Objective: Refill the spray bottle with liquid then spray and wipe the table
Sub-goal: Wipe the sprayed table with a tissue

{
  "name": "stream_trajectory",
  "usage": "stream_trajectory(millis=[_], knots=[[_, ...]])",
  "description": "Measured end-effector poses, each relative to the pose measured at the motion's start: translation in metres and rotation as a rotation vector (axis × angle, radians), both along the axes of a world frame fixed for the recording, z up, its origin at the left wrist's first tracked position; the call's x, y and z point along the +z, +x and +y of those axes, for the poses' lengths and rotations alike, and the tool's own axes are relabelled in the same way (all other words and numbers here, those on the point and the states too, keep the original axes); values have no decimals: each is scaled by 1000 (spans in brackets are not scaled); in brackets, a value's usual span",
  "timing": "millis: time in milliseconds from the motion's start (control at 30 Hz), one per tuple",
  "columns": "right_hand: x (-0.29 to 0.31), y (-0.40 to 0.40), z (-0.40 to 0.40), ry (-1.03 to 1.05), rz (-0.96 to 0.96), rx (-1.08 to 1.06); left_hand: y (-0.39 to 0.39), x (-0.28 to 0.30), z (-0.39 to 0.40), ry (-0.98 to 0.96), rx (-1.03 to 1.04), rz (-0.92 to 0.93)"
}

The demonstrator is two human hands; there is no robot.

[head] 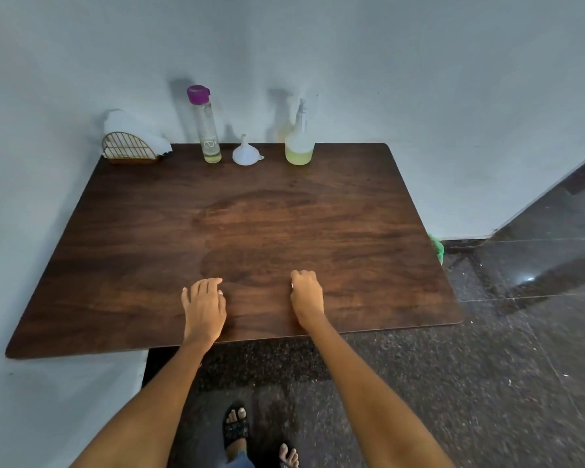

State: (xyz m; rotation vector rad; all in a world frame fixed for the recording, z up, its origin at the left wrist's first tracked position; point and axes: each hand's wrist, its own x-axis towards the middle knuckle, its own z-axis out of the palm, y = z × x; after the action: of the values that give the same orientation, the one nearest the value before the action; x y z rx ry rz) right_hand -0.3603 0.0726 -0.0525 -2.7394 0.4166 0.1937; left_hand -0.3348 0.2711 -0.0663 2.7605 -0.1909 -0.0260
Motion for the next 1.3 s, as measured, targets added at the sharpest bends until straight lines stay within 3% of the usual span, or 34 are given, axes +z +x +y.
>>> stream_trajectory(millis=[300, 500, 600, 700, 833, 867, 933, 1033, 1100, 1133, 1233, 1300], knots=[[-16, -22, -14, 17, -24, 124, 9, -1, -1, -1, -23, 0], [-8, -43, -98, 99, -138, -463, 15, -4, -2, -4, -11, 18], [-5, -41, -97, 79, -173, -546, 15, -7, -1, -3, -18, 17], [-9, -16, -40, 70, -132, -376, 14, -9, 9, 4, 15, 42], [2, 18, 84, 263, 25, 59, 18, -5, 32, 41, 70, 54], [3, 22, 103, 294, -9, 133, 21, -3, 37, 52, 85, 52], [9, 25, 117, 440, 21, 208, 28, 0, 47, 60, 123, 51], [5, 21, 77, 328, -75, 249, 35, 2, 54, 39, 166, 46], [-6, 20, 43, 109, -267, 116, 38, 1, 54, 40, 156, 51], [-11, 20, 16, 1, -266, 37, 40, 1, 54, 43, 139, 48], [-13, 23, -42, 181, -159, -312, 49, 3, 50, 48, 100, 38], [-11, 28, -50, 152, -104, -318, 58, 3, 49, 48, 90, 49]])
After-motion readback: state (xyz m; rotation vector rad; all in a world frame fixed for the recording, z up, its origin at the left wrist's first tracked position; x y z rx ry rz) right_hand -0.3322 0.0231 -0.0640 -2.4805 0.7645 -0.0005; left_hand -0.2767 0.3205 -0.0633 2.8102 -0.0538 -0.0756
